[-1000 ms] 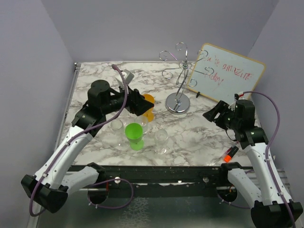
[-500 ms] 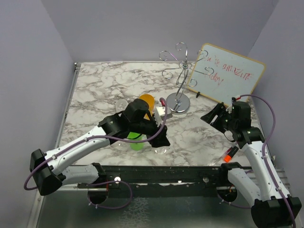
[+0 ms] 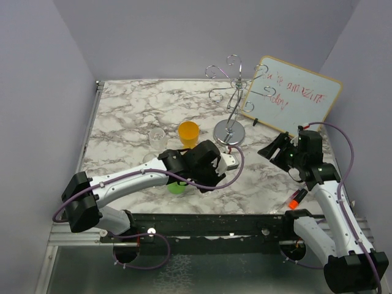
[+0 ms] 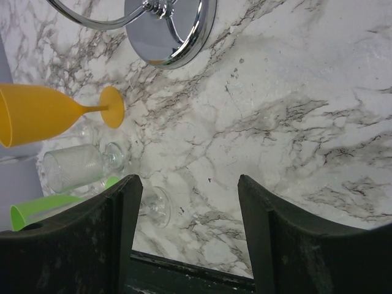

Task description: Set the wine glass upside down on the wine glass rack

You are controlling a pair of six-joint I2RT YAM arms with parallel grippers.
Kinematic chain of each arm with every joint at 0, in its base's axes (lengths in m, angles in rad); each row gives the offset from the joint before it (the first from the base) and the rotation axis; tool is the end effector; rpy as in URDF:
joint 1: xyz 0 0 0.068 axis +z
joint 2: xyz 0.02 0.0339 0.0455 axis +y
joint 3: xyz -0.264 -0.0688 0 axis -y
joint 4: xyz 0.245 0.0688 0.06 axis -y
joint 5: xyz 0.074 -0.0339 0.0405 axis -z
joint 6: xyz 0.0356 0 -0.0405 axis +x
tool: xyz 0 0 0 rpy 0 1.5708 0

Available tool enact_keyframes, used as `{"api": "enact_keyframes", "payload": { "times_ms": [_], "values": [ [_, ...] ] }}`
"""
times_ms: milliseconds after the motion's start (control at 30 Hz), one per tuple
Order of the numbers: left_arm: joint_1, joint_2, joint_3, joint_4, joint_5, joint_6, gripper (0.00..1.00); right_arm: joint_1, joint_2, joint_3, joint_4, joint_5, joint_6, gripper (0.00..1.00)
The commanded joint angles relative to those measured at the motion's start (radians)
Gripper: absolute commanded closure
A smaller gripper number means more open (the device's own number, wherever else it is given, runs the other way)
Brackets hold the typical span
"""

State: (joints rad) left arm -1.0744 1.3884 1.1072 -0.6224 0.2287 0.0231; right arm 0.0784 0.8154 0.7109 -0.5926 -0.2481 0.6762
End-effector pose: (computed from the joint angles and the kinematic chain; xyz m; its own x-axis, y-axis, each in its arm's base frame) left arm 0.1317 -0.2601 0.2774 -0.3527 0.6984 -0.6227 0.9316 0.3245 -0.1638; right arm 0.1709 0.0222 0.2701 -0.6642 0.5564 -0.4993 0.1949 0.7737 0.6028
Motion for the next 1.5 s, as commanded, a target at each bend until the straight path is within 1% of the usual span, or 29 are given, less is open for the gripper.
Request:
{"api": "enact_keyframes", "payload": {
  "times_ms": [0, 267, 500, 567, 633, 700, 800, 867, 967, 1033, 1233, 1367, 1467],
  "values": [
    [-0.019, -0.02, 0.075, -0.06, -0.048, 0.043, 0.71, -0.003, -0.001, -0.001, 0.017, -0.022, 0.013, 0.3],
    [-0.022, -0.124, 0.115, -0.056, 0.045, 0.047, 0.65, -0.003, 0.012, -0.003, 0.026, -0.022, 0.015, 0.31],
    [-0.022, -0.183, 0.128, -0.056, 0.058, 0.047, 0.6, -0.004, 0.014, -0.009, 0.031, -0.024, 0.022, 0.31],
    [-0.022, -0.191, 0.13, -0.054, 0.053, 0.051, 0.55, -0.004, 0.014, -0.009, 0.028, -0.026, 0.022, 0.3],
    [-0.022, -0.192, 0.121, -0.052, 0.017, 0.05, 0.49, -0.004, 0.009, -0.011, 0.027, -0.024, 0.022, 0.3],
    [-0.022, -0.178, 0.11, -0.053, -0.052, 0.041, 0.43, -0.003, 0.006, -0.016, 0.027, -0.024, 0.024, 0.3],
    [-0.022, -0.143, 0.103, -0.055, -0.167, 0.021, 0.39, -0.003, 0.002, -0.019, 0.027, -0.026, 0.026, 0.3],
    [-0.022, -0.125, 0.106, -0.054, -0.213, 0.01, 0.38, -0.003, 0.0, -0.022, 0.025, -0.029, 0.027, 0.3],
    [-0.022, -0.101, 0.107, -0.064, -0.215, 0.007, 0.4, -0.003, -0.002, -0.024, 0.023, -0.03, 0.026, 0.3],
    [-0.022, -0.086, 0.105, -0.077, -0.206, 0.002, 0.43, -0.004, -0.004, -0.023, 0.02, -0.029, 0.026, 0.3],
    [-0.022, -0.057, 0.095, -0.103, -0.198, -0.003, 0.59, -0.004, -0.007, -0.032, 0.019, -0.028, 0.028, 0.3],
    [-0.022, -0.033, 0.097, -0.118, -0.175, 0.003, 0.65, -0.003, -0.007, -0.033, 0.019, -0.03, 0.029, 0.3],
    [-0.022, -0.018, 0.097, -0.138, -0.169, 0.01, 0.67, -0.003, -0.01, -0.032, 0.018, -0.03, 0.031, 0.3]
  ]
}}
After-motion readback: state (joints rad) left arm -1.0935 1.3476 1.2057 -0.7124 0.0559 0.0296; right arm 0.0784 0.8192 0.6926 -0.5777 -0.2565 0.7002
